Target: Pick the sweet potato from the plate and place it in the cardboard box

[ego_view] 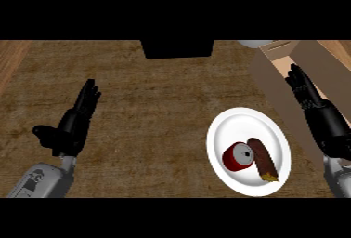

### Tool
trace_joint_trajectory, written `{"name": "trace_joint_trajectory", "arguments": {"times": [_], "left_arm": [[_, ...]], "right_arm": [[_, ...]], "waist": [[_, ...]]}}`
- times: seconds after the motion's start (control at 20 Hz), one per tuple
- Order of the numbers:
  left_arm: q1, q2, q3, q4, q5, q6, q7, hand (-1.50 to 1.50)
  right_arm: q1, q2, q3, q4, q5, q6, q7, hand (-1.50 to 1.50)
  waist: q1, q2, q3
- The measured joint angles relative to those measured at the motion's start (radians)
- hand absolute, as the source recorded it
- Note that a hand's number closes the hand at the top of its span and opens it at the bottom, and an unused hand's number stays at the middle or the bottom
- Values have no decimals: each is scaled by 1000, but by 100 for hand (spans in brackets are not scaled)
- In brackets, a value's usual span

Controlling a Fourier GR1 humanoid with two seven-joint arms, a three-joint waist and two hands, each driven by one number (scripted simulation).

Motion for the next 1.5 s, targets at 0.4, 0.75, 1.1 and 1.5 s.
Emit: {"name": "trace_joint_trajectory", "arguments": {"times": [0.4,0.75,1.1,1.5], "left_arm": [[-57,133,-30,-26,-116,-98,-19,0],[-84,167,-29,-71,-146,-174,7,0],[-79,164,-18,-88,-169,-200,27,0],[-56,159,-6,-101,-184,-218,20,0]], "right_arm": [[8,-216,-252,15,-201,210,41,-150],[113,-304,-318,212,-87,408,-275,-150],[110,-377,-253,203,132,444,-424,-150],[99,-489,-103,-4,325,529,-261,-150]], "waist": [[12,-5,-17],[32,-1,-17],[42,-2,-19],[42,-4,-21]]}}
